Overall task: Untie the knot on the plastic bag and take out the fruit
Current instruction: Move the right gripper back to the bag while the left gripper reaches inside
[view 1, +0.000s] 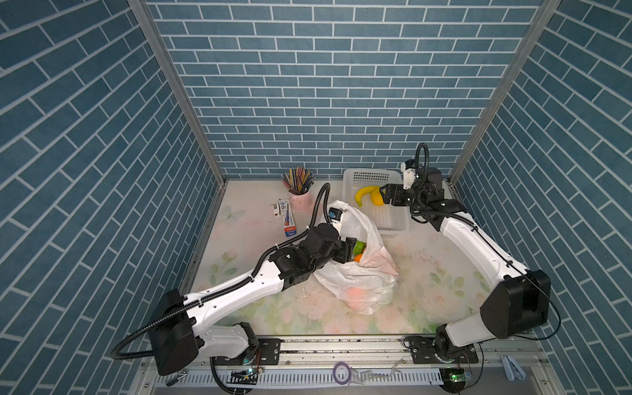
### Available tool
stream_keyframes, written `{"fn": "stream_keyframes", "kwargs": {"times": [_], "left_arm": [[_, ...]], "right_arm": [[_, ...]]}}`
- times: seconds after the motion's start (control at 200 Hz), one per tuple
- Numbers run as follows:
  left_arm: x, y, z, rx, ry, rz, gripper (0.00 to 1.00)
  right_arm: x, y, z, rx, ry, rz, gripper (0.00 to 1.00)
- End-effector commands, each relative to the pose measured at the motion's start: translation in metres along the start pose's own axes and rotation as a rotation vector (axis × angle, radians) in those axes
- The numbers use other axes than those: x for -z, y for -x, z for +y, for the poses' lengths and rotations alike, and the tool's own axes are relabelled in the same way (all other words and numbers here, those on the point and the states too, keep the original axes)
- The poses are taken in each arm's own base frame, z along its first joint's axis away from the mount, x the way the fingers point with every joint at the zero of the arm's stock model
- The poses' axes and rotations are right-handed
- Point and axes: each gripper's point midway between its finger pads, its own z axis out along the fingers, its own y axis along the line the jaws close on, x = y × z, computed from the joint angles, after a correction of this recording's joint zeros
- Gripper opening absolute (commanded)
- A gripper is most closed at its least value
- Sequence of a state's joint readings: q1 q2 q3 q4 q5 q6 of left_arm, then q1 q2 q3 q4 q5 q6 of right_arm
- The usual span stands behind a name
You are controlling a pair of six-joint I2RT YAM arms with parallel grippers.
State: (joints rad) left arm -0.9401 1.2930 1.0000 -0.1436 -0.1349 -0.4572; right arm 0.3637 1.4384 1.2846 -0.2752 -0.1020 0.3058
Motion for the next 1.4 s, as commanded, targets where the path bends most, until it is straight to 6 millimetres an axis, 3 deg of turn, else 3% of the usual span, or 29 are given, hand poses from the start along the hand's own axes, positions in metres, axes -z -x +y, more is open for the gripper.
{"fn": "stream_keyframes", "kwargs": {"times": [0.0,0.185,0.32,0.47,0.615,0.78,0.935,1.105,1.24,1.325,1.395], "left_arm": [[-0.009,-0.015,0.005,0.009,0.013,0.051,0.63],[-0.024,-0.04,0.008,0.043,0.023,0.136,0.59],[-0.03,-0.062,0.0,0.071,-0.033,0.212,0.58],[-0.03,-0.086,-0.019,0.128,-0.17,0.279,0.5],[-0.02,-0.104,-0.041,0.145,-0.298,0.28,0.43],[-0.014,-0.129,-0.043,0.139,-0.346,0.286,0.42],[-0.015,-0.152,-0.043,0.16,-0.388,0.298,0.42],[-0.02,-0.169,-0.045,0.121,-0.379,0.303,0.42],[-0.015,-0.156,-0.045,0.089,-0.371,0.235,0.56],[-0.008,-0.141,-0.043,0.063,-0.356,0.178,0.68],[-0.003,-0.127,-0.041,0.032,-0.334,0.145,0.72]], "right_arm": [[0.029,-0.02,0.009,0.044,-0.012,-0.007,0.88],[0.065,-0.08,0.036,0.009,0.044,0.069,0.86],[0.079,-0.125,0.058,-0.06,0.128,0.16,0.84],[0.08,-0.181,0.075,-0.125,0.197,0.295,0.81],[0.076,-0.219,0.086,-0.149,0.237,0.398,0.8],[0.067,-0.254,0.072,-0.176,0.164,0.507,0.79],[0.064,-0.262,0.068,-0.17,0.14,0.535,0.78],[0.061,-0.248,0.078,-0.193,0.175,0.491,0.77],[0.056,-0.245,0.081,-0.195,0.18,0.486,0.77],[0.053,-0.25,0.081,-0.197,0.172,0.502,0.76],[0.051,-0.258,0.079,-0.196,0.158,0.522,0.75]]}}
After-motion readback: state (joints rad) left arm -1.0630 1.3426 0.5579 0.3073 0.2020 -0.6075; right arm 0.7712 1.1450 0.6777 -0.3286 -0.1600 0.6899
